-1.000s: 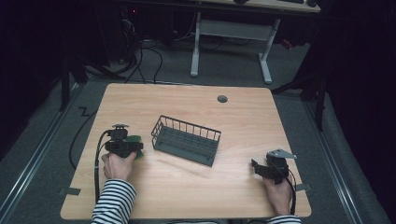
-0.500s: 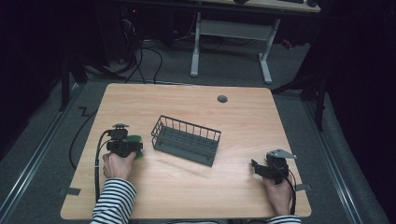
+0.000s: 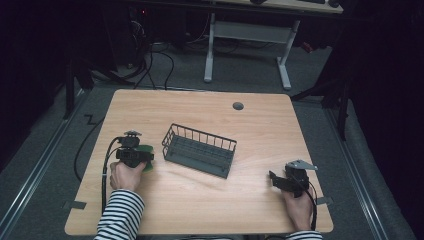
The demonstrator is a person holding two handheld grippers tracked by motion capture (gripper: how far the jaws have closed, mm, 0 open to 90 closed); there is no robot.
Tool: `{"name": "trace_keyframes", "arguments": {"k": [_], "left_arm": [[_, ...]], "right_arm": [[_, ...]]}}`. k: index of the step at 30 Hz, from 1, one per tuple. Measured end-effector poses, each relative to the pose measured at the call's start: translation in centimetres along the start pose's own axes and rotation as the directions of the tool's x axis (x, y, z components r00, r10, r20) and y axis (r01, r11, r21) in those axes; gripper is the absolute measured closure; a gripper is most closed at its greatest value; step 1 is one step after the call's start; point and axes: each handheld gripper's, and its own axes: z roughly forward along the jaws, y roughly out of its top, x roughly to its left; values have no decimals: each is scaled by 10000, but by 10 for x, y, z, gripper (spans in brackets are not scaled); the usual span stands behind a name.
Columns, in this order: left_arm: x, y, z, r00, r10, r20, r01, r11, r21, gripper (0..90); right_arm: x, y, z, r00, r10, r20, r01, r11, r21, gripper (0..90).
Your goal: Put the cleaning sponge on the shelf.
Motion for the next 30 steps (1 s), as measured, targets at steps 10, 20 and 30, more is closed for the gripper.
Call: {"name": "trace_keyframes", "arguments": {"k": [10, 20, 30], "left_arm": [[2, -1, -12, 9991, 187, 372, -171, 9990, -421, 246], [-2, 2, -34, 9955, 766, 563, -716, 9937, -862, 248], [-3, 4, -58, 9902, 1052, 916, -927, 9870, -1315, 248]], "right_arm": [[0, 0, 0, 10000, -10, -5, 10, 10000, -3, 299], [0, 0, 0, 10000, -10, -2, 10, 10000, -2, 298], [0, 0, 0, 10000, -3, -3, 3, 10000, 1, 297]]}}
